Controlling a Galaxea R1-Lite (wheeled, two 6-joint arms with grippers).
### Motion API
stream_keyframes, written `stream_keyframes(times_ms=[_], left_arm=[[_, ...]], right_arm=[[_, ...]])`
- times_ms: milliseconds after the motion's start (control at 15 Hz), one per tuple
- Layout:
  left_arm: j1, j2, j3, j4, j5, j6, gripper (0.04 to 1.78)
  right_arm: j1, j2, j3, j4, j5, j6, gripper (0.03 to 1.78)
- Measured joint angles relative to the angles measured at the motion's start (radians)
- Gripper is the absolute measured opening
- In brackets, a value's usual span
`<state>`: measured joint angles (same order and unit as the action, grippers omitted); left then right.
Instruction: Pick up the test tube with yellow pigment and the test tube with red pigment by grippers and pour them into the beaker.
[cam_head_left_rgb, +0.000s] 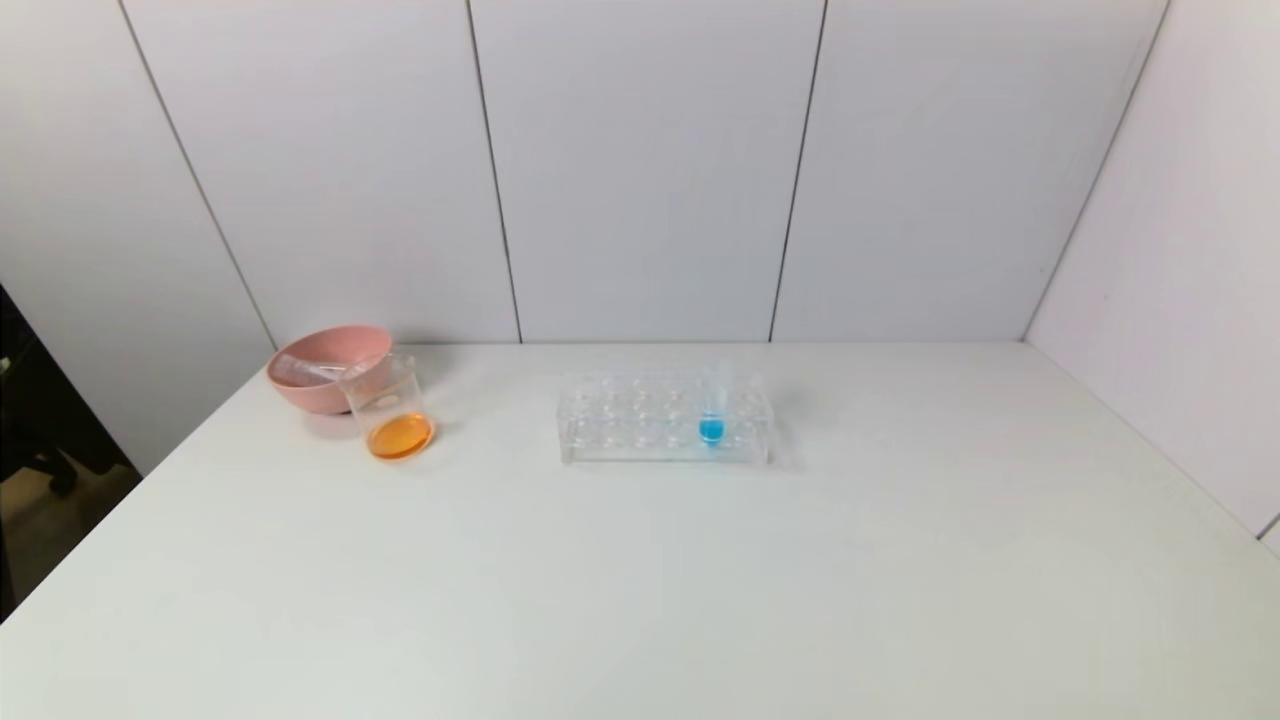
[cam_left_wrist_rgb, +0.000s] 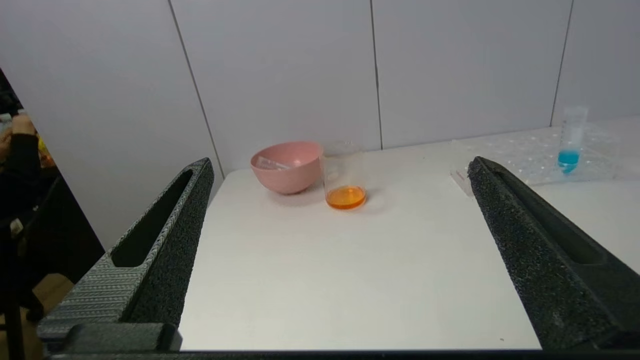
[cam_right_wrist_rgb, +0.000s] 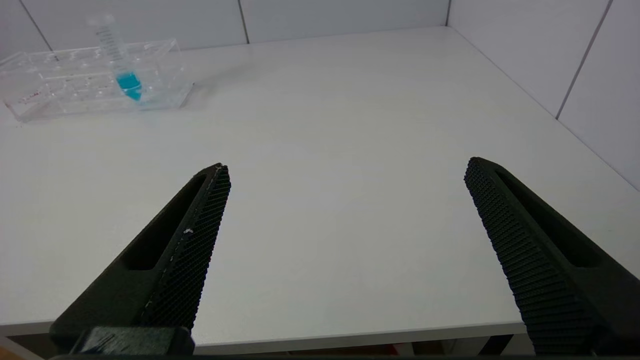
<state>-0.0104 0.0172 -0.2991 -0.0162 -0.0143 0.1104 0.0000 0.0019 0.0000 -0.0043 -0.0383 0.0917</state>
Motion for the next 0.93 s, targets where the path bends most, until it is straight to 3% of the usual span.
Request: stream_keyframes(times_ms=[133,267,467,933], left_arm=[[0.000,-0.012,0.177,-0.115,0.035,-0.016,1.77],[0.000,-0.017,0.269,-0.111,0.055,-0.078,1.77],[0.001,-0.018,0.278,0.056,0.038,-0.167,1.77],[0.001,-0.018,0.298,0.001,0.044,-0.206,1.77]], right_arm=[[0.000,0.000,0.000,0.000,0.000,0.000,1.71],[0.000,0.000,0.000,0.000,0.000,0.000,1.71],[0.000,0.000,0.000,0.000,0.000,0.000,1.71],[0.000,0.000,0.000,0.000,0.000,0.000,1.71]])
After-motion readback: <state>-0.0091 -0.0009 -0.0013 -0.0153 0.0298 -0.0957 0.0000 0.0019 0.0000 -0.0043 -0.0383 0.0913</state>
